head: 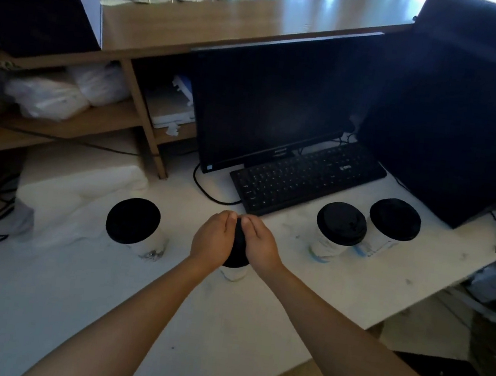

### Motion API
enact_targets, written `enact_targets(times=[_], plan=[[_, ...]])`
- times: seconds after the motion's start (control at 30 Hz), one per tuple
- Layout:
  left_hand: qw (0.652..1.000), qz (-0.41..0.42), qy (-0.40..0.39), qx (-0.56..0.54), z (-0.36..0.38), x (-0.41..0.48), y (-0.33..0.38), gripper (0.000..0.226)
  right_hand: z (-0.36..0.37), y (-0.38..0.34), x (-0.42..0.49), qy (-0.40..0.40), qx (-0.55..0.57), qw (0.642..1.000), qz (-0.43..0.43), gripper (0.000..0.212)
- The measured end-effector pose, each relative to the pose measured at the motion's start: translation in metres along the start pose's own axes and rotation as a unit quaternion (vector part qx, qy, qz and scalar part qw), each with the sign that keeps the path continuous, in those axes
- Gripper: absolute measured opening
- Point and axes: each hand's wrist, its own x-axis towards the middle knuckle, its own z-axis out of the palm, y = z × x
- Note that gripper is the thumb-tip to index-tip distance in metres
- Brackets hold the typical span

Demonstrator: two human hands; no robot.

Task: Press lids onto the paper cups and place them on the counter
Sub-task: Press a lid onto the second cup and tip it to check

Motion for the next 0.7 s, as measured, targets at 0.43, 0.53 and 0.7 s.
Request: enact_targets(times=[0.43,0.53,0.7], plan=[[0.926,0.169,-0.137,0.308,-0.024,0.022,0.01,0.068,-0.008,0.021,-0.05,0.023,0.087,0.996,0.005,0.04],[0.906,0.156,-0.157,0.362,-0.03,0.027,0.018,0.072,-0.012,0.039,-0.063,0.007,0.036,0.999,-0.002,0.04],[0.938,0.052,-0.186,0.288,-0.014,0.008,0.035,0.06,-0.015,0.051,-0.056,-0.052,-0.037,0.998,-0.01,0.067]])
